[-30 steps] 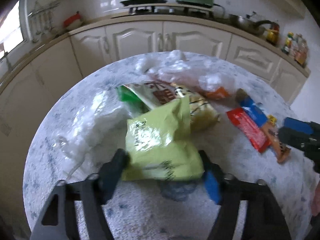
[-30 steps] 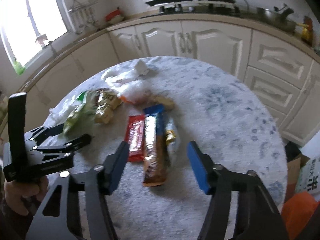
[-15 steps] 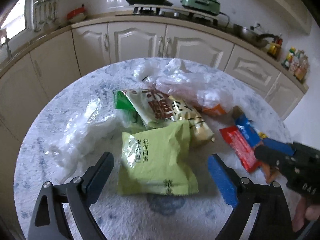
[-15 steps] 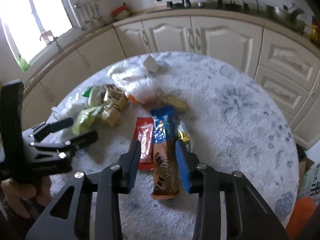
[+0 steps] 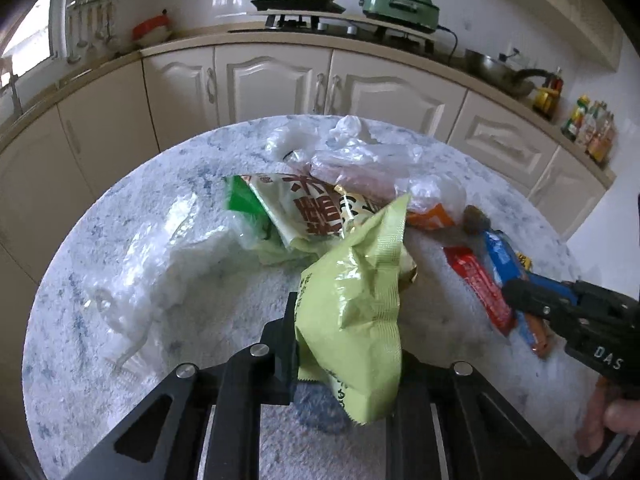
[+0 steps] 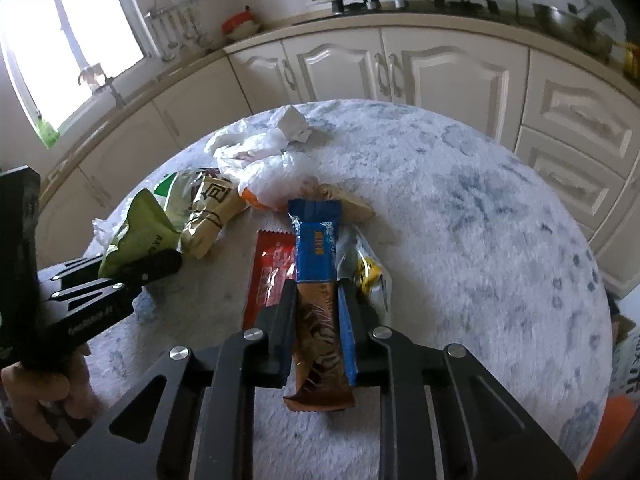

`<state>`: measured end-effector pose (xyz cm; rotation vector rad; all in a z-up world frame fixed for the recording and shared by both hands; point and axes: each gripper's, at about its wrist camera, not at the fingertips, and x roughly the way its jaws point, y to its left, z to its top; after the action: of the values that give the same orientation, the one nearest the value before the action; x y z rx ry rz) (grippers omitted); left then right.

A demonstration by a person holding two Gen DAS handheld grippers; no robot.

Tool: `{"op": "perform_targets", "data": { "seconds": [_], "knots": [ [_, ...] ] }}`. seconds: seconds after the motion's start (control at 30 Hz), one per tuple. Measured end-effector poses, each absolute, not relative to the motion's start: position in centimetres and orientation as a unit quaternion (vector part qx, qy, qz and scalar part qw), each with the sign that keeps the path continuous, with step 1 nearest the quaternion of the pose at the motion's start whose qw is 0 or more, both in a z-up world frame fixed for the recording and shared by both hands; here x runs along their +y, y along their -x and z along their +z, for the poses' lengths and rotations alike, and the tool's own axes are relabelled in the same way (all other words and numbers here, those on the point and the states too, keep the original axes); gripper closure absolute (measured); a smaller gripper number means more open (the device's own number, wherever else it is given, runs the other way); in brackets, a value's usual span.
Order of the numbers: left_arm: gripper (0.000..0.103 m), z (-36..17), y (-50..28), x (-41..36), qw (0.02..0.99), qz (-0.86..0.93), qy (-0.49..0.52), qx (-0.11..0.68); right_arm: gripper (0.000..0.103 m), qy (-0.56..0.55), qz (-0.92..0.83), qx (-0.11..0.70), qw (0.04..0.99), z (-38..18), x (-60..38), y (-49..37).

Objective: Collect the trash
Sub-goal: 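Grasp the green chip bag with the left tool while the right tool grasps the blue-orange snack bar, then carry the green chip bag and snack bar to the blue bin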

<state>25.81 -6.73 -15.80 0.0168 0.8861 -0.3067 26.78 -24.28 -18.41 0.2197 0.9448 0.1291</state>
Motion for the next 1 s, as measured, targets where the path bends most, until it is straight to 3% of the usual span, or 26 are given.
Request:
{"op": "perform_targets", "data": {
  "seconds": [0.53, 1.0],
  "knots": [
    [0.090, -12.7, -17.6, -5.5, 0.917, -0.150, 0.024, 0.368, 0.084, -0.135, 0.060, 0.411, 0.900, -15.2, -25.9, -21.5],
    [0.090, -7.4, -10.0, -9.6, 0.937, -0.205, 0.010, 0.282, 0.084, -0.126, 0.033, 0.326, 0.936, -7.6, -28.8, -15.5]
  ]
}}
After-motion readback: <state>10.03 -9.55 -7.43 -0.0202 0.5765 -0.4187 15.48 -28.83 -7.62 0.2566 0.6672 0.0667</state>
